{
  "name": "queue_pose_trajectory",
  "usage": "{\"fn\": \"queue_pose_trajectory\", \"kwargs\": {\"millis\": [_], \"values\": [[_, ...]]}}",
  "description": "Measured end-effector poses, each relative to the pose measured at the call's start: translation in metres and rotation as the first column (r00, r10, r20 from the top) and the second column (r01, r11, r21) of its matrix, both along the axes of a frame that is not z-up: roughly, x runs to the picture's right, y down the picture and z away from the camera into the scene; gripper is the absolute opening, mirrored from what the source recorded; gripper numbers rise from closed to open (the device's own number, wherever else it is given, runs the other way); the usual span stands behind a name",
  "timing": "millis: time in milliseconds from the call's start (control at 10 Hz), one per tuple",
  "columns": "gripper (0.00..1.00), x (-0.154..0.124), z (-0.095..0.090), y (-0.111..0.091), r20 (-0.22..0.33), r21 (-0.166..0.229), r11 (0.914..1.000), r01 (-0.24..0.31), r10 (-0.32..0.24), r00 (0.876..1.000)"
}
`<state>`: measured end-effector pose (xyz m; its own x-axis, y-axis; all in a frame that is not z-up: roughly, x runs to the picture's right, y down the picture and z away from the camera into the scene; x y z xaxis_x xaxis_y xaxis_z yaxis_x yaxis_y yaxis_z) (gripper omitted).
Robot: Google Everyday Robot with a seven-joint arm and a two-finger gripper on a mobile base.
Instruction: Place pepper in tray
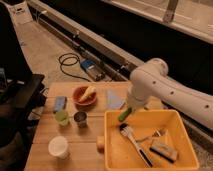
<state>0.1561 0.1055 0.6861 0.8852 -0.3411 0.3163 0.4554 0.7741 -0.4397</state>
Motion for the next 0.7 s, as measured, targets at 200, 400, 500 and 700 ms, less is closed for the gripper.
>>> {"fn": "queue_pose_trajectory", "kwargs": {"millis": [200, 400, 500, 700], "values": [[0.00, 0.029, 0.019, 0.032, -0.086, -0.023, 0.9879, -0.153, 0.151, 0.985], [0.00, 0.044, 0.031, 0.061, -0.162, -0.020, 0.9607, -0.277, 0.270, 0.949], [0.00, 0.046, 0.034, 0.067, -0.176, -0.018, 0.9545, -0.298, 0.290, 0.941], [0.00, 0.047, 0.035, 0.069, -0.183, -0.017, 0.9512, -0.308, 0.300, 0.936]]}}
